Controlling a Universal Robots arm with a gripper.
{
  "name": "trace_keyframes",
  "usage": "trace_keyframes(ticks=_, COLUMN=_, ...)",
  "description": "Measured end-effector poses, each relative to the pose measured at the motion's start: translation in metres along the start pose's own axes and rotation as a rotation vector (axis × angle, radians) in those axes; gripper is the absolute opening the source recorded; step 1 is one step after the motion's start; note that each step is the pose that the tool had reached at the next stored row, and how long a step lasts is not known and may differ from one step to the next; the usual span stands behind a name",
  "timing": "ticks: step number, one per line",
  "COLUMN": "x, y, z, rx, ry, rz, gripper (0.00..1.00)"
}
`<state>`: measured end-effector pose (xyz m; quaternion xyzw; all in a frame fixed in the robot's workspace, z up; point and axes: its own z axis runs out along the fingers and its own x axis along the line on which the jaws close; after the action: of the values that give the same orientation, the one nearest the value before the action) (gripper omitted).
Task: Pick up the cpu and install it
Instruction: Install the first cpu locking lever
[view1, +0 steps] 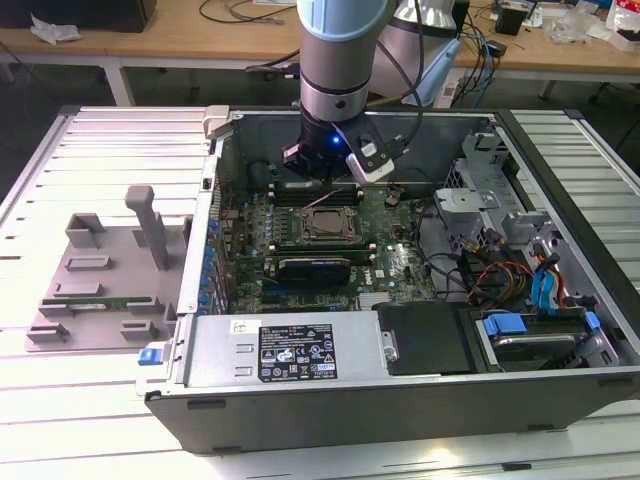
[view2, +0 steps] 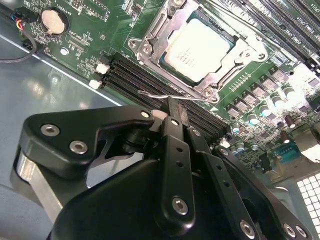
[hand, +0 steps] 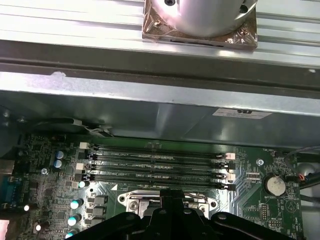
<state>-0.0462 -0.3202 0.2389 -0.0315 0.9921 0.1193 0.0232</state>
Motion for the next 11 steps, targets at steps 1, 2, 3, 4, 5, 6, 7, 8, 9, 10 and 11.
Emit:
trace_keyframes(ticks=1, x=0.0000, y=-0.0001, z=0.0009, rx=-0.0003, ry=-0.0003, rz=0.000, gripper=0.11)
trace_keyframes(ticks=2, x=0.0001, y=-0.0003, z=0.0011, rx=0.0003, ry=-0.0003, rz=0.002, gripper=0.11)
trace_keyframes(ticks=3, x=0.0001, y=-0.0003, z=0.0013, rx=0.0003, ry=-0.0005, rz=0.002, gripper=0.11)
trace_keyframes(ticks=4, x=0.0000, y=-0.0003, z=0.0014, rx=0.0002, ry=-0.0006, rz=0.003, gripper=0.11)
trace_keyframes(ticks=5, x=-0.0001, y=-0.0004, z=0.0016, rx=0.0002, ry=-0.0008, rz=0.003, gripper=0.11)
trace_keyframes(ticks=6, x=-0.0003, y=-0.0004, z=0.0018, rx=0.0000, ry=-0.0010, rz=0.003, gripper=0.11)
trace_keyframes(ticks=7, x=-0.0006, y=-0.0007, z=0.0026, rx=0.0002, ry=-0.0019, rz=0.007, gripper=0.11)
trace_keyframes(ticks=8, x=-0.0007, y=-0.0009, z=0.0036, rx=0.0011, ry=-0.0053, rz=0.021, gripper=0.11)
trace_keyframes(ticks=9, x=-0.0007, y=-0.0011, z=0.0042, rx=0.0020, ry=-0.0080, rz=0.033, gripper=0.11)
trace_keyframes(ticks=10, x=-0.0008, y=-0.0012, z=0.0049, rx=0.0021, ry=-0.0092, rz=0.038, gripper=0.11)
trace_keyframes(ticks=11, x=-0.0008, y=-0.0008, z=0.0055, rx=0.0019, ry=-0.0095, rz=0.039, gripper=0.11)
